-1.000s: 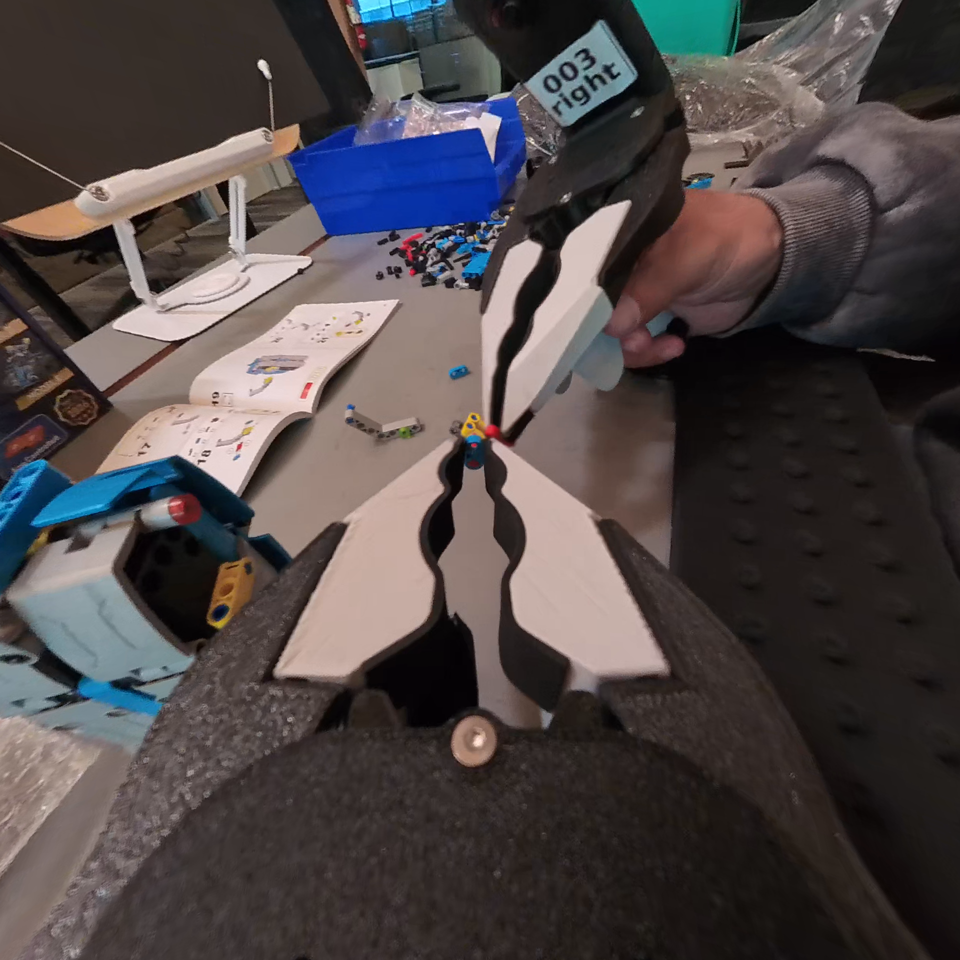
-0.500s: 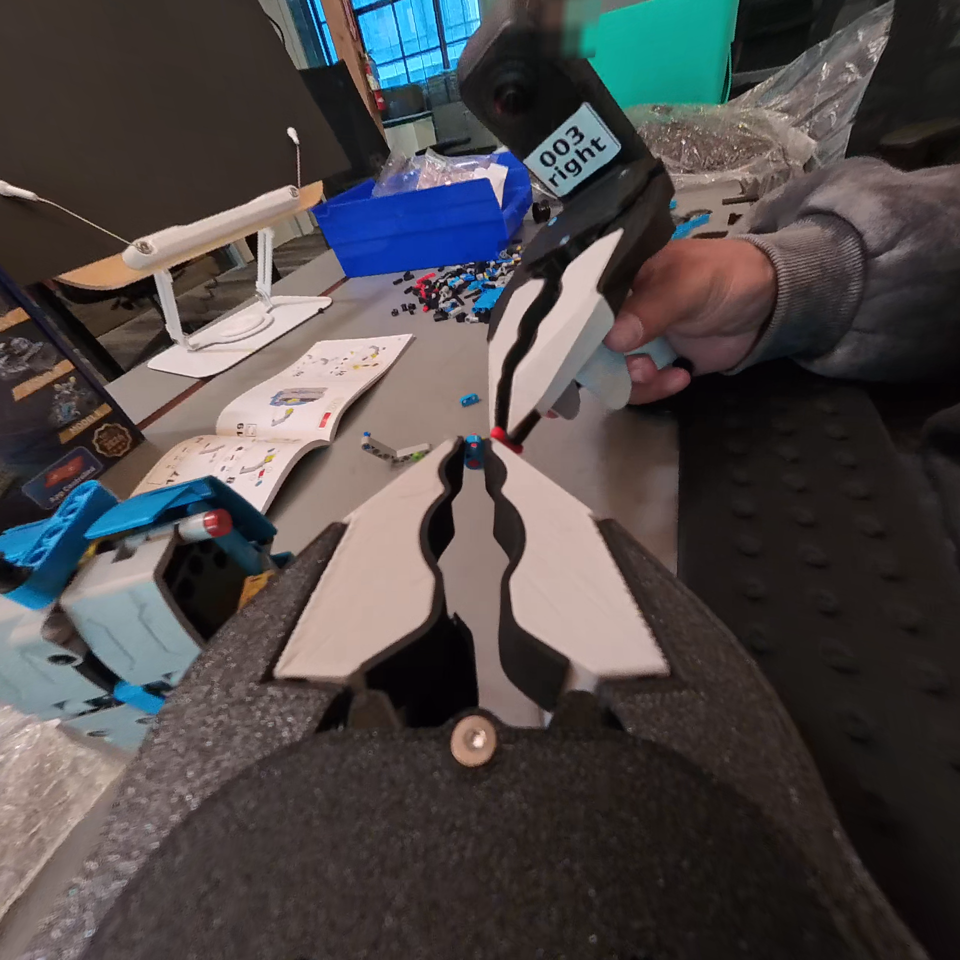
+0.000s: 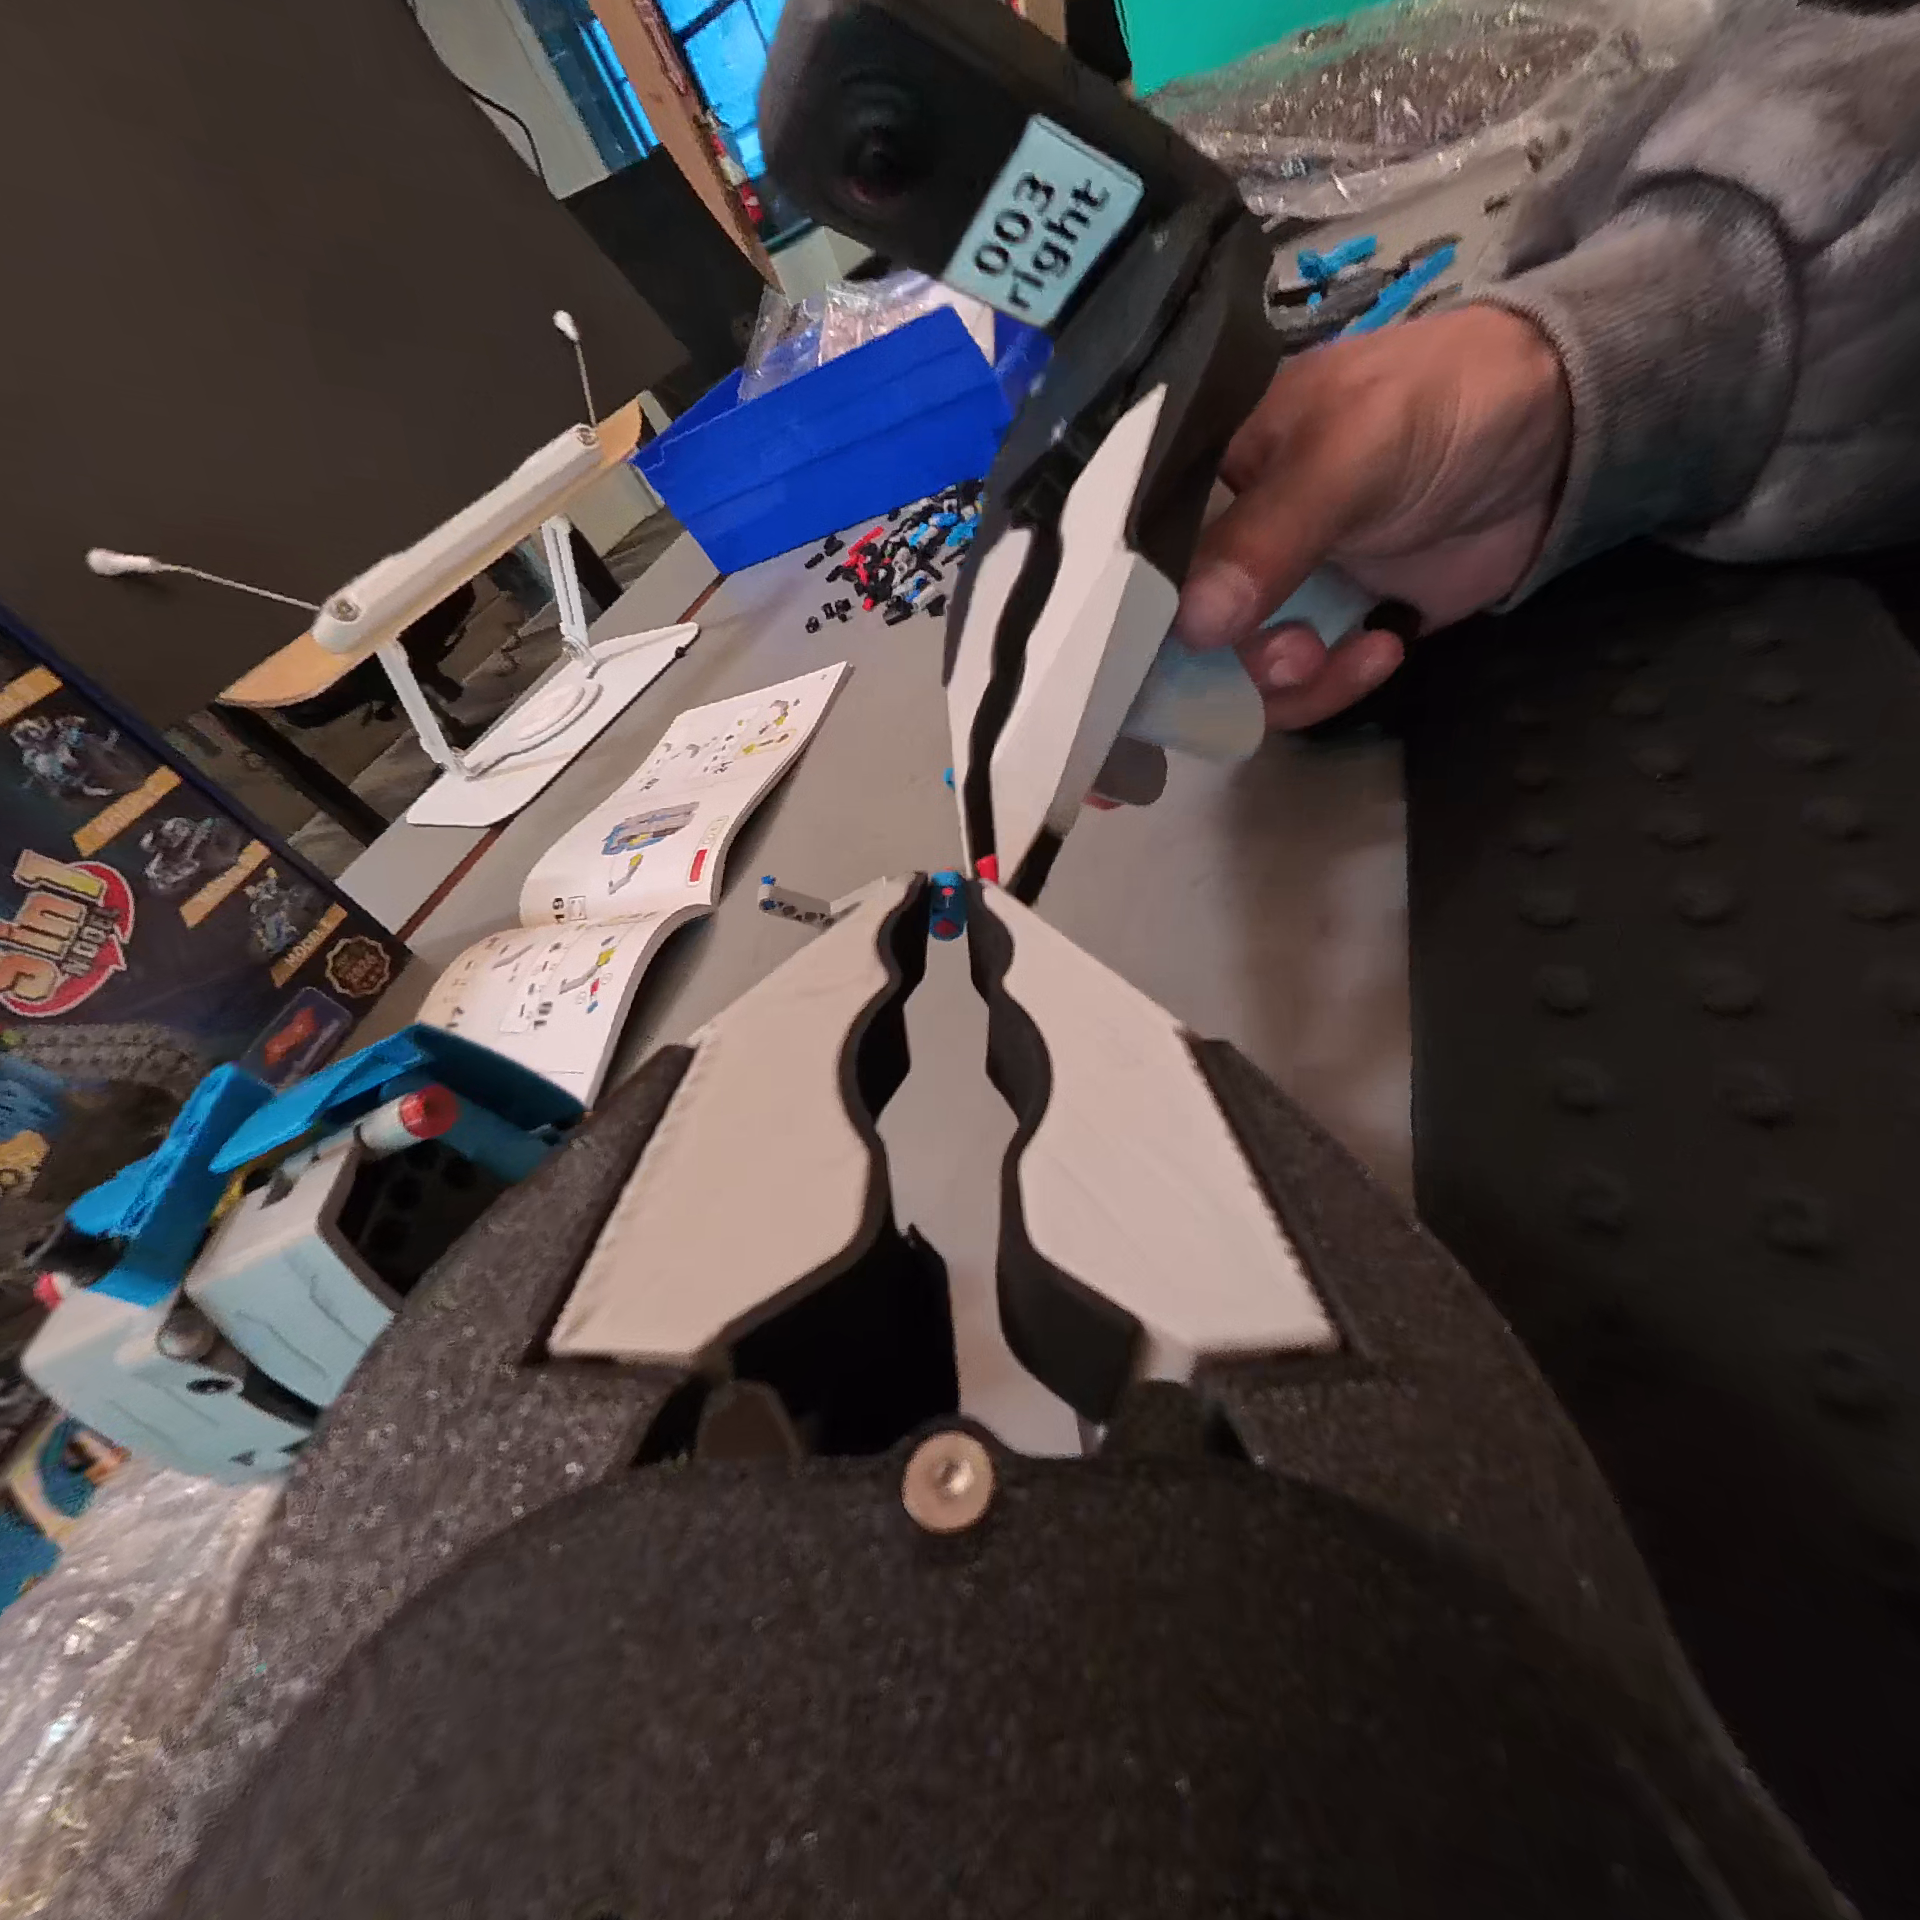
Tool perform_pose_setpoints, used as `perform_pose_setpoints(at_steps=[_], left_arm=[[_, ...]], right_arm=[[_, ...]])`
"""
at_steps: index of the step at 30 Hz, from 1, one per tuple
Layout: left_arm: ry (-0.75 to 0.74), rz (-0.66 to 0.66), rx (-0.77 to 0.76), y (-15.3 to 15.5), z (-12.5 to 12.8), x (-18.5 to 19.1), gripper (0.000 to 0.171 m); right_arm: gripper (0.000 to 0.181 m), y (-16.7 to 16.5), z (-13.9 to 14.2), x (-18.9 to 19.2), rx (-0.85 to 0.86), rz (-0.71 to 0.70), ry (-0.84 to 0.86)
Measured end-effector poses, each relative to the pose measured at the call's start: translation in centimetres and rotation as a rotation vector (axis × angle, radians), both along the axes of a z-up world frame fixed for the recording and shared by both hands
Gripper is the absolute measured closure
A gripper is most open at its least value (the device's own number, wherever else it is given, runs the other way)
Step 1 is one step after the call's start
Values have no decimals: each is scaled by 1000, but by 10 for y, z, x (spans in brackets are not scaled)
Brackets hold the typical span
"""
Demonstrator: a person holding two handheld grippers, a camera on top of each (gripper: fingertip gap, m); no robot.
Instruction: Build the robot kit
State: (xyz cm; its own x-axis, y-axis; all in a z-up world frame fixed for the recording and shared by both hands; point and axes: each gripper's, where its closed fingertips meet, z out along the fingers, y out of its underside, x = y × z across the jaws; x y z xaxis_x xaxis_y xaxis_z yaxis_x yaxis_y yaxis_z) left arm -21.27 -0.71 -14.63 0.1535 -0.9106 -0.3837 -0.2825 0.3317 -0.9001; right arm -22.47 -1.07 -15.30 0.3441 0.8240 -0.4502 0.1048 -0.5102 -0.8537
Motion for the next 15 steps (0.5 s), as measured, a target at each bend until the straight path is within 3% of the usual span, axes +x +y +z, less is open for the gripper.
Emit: perform_pose_setpoints(at_steps=[10,12,15], left_arm=[[146,-76,332,-18,-19,5,166],[91,-83,264,-18,-9,4,166],[-14,-140,8,-20,4,2,165]], right_arm=[[178,-15,-23,5,267,58,-322],[178,-17,-11,6,243,67,-227],[179,-11,21,14,240,5,-44]])
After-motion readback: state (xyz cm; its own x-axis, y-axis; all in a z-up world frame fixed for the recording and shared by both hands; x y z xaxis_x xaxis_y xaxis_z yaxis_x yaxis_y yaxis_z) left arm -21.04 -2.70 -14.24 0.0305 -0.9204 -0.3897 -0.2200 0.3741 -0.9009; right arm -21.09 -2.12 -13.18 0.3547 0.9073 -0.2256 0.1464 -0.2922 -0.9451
